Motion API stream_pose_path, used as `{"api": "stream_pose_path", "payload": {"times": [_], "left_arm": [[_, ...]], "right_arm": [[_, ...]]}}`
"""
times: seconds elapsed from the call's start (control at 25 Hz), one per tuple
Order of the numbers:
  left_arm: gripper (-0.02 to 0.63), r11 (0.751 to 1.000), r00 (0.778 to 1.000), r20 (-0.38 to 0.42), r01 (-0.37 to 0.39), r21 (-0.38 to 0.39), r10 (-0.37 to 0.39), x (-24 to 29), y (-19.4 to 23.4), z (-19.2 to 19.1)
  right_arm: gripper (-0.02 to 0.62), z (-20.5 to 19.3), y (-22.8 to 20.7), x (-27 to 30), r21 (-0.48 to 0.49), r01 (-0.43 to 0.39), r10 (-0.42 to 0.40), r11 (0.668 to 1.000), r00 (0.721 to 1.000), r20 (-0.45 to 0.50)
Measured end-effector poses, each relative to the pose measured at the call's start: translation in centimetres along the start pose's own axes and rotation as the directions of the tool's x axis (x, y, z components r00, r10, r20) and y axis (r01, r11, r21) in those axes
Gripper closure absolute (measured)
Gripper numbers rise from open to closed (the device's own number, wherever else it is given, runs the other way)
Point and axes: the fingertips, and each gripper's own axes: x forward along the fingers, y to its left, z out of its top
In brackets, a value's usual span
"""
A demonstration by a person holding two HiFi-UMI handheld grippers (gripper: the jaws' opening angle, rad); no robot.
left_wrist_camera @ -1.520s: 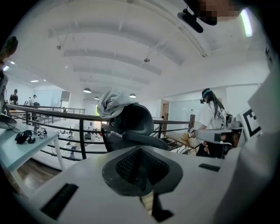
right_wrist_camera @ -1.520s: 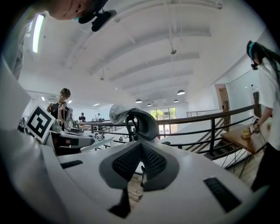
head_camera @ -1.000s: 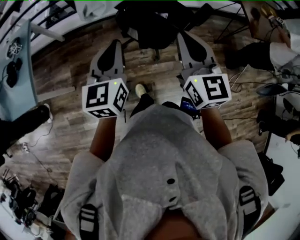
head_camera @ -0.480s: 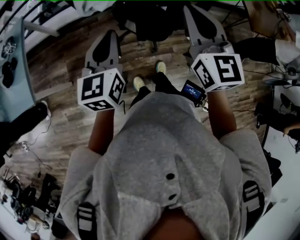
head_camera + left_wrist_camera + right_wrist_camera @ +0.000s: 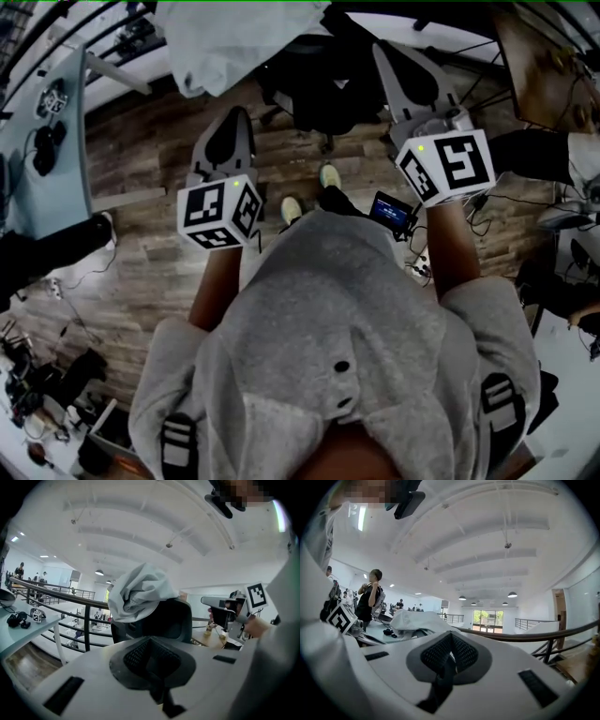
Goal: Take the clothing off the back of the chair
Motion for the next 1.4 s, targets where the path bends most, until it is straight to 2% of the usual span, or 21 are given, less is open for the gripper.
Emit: {"api": "stream_pose_path", "payload": {"times": [0.16,0.36,0.4,0.44,0.56,0.76,0.84,1.0,1.12,1.16,1.4], "left_arm": [[0.603,0.999,0.999,-0.007,-0.040,-0.007,0.040,2.1,-0.6,0.2],[0.603,0.995,0.995,-0.005,-0.097,-0.011,0.097,4.1,-1.3,0.9],[0.603,0.994,0.994,-0.004,-0.108,-0.009,0.108,4.4,-1.3,1.0],[0.603,0.993,0.993,-0.004,-0.118,-0.008,0.118,4.7,-1.3,1.1],[0.603,0.988,0.988,-0.007,-0.151,-0.012,0.151,5.2,-1.1,1.1],[0.603,0.974,0.974,0.003,-0.228,-0.015,0.228,5.4,-0.7,0.9],[0.603,0.968,0.968,0.005,-0.252,-0.019,0.252,5.7,-0.3,1.0],[0.603,0.959,0.959,-0.001,-0.284,-0.019,0.284,6.1,-0.7,0.4],[0.603,0.952,0.952,-0.010,-0.307,-0.024,0.306,6.4,-0.8,0.1],[0.603,0.949,0.949,-0.014,-0.315,-0.029,0.315,6.6,-0.4,0.2],[0.603,0.929,0.929,-0.037,-0.370,-0.033,0.369,6.8,0.4,-0.3]], "right_arm": [[0.584,-0.2,-1.5,2.1,-0.024,-0.156,0.156,0.987,0.987,-0.028],[0.584,-0.4,-3.4,4.9,0.034,-0.322,0.324,0.946,0.945,-0.043],[0.532,-0.4,-3.4,5.5,0.050,-0.368,0.370,0.928,0.928,-0.046],[0.444,-0.5,-3.2,6.1,0.067,-0.419,0.423,0.905,0.905,-0.055],[0.353,-1.2,-2.8,7.7,0.085,-0.535,0.541,0.841,0.836,-0.091],[0.172,-2.0,-2.8,10.4,0.064,-0.638,0.641,0.767,0.759,-0.117],[0.135,-2.3,-2.5,12.1,0.067,-0.684,0.686,0.727,0.716,-0.133],[0.069,-3.7,-2.0,14.0,0.113,-0.770,0.776,0.629,0.610,-0.160],[0.043,-4.6,-1.7,16.3,0.072,-0.807,0.802,0.587,0.566,-0.189],[0.032,-4.7,-1.4,17.5,0.070,-0.825,0.818,0.561,0.540,-0.196],[0.012,-6.1,-0.1,22.1,0.054,-0.938,0.907,0.342,0.314,-0.280]]}}
